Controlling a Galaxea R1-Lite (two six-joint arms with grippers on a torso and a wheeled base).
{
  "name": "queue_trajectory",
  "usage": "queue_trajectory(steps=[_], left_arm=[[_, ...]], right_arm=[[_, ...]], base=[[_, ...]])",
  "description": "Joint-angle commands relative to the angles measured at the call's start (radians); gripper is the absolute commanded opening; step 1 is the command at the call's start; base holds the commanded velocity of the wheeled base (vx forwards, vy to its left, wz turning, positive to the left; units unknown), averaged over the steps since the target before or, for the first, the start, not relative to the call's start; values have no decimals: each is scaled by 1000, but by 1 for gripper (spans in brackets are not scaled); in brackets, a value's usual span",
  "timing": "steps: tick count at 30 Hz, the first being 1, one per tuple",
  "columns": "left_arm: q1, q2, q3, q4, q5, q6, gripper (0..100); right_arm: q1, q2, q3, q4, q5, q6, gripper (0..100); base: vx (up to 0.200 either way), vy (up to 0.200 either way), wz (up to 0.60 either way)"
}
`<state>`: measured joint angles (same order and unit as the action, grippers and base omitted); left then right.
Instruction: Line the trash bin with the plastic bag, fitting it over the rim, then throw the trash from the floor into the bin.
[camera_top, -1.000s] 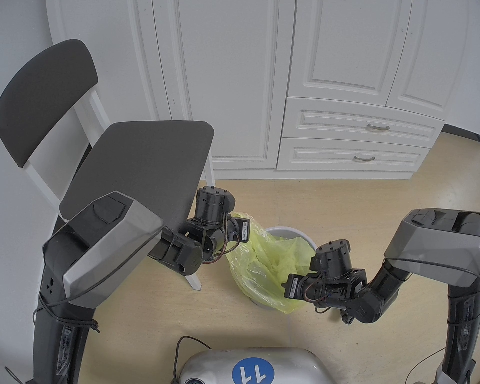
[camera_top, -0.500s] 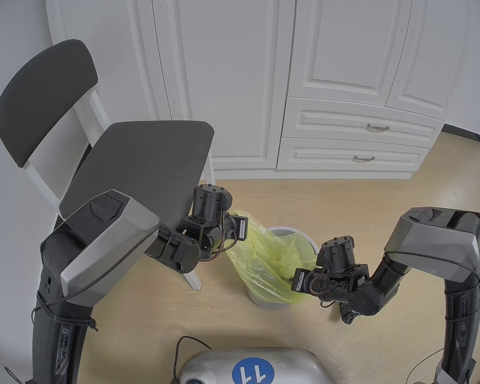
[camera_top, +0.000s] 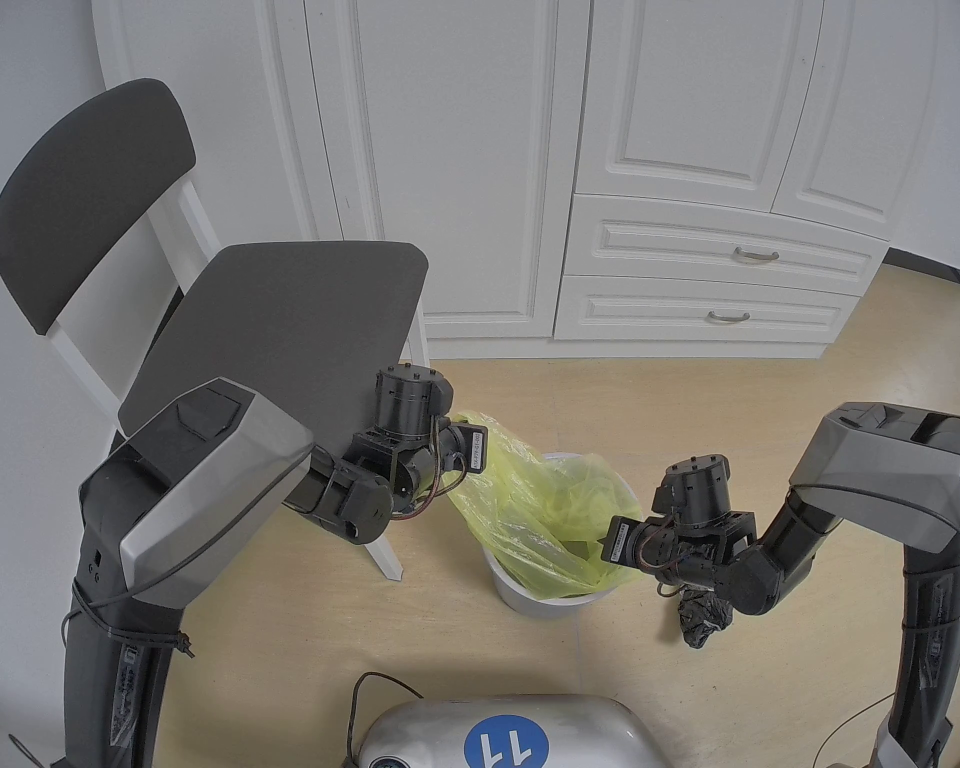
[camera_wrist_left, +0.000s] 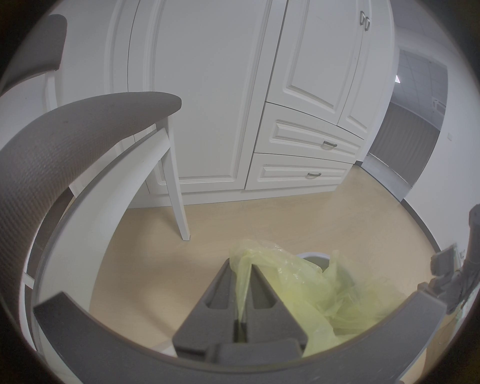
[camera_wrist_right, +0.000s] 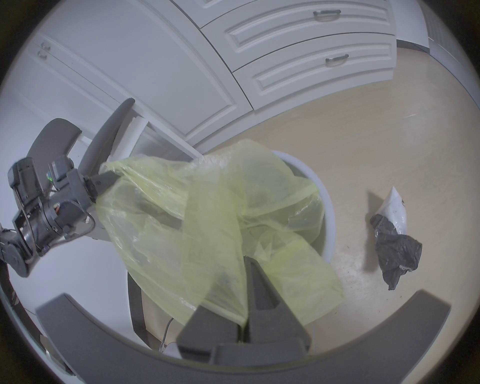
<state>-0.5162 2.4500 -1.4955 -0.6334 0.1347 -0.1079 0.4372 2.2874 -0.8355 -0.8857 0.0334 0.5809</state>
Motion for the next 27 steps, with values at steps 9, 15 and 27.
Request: queue_trajectory(steps=[9, 15, 27], left_arm=[[15, -22, 126, -86, -1, 7, 0], [22, -16, 129, -86, 0, 8, 0], [39, -88, 224, -84, -10, 85, 0]], right_arm=[[-123, -171, 122, 14, -13, -329, 0], [-175, -227, 199, 25, -38, -519, 0], [-224, -267, 293, 39, -79, -733, 0]], base=[[0, 0, 0], [0, 0, 0], [0, 0, 0]])
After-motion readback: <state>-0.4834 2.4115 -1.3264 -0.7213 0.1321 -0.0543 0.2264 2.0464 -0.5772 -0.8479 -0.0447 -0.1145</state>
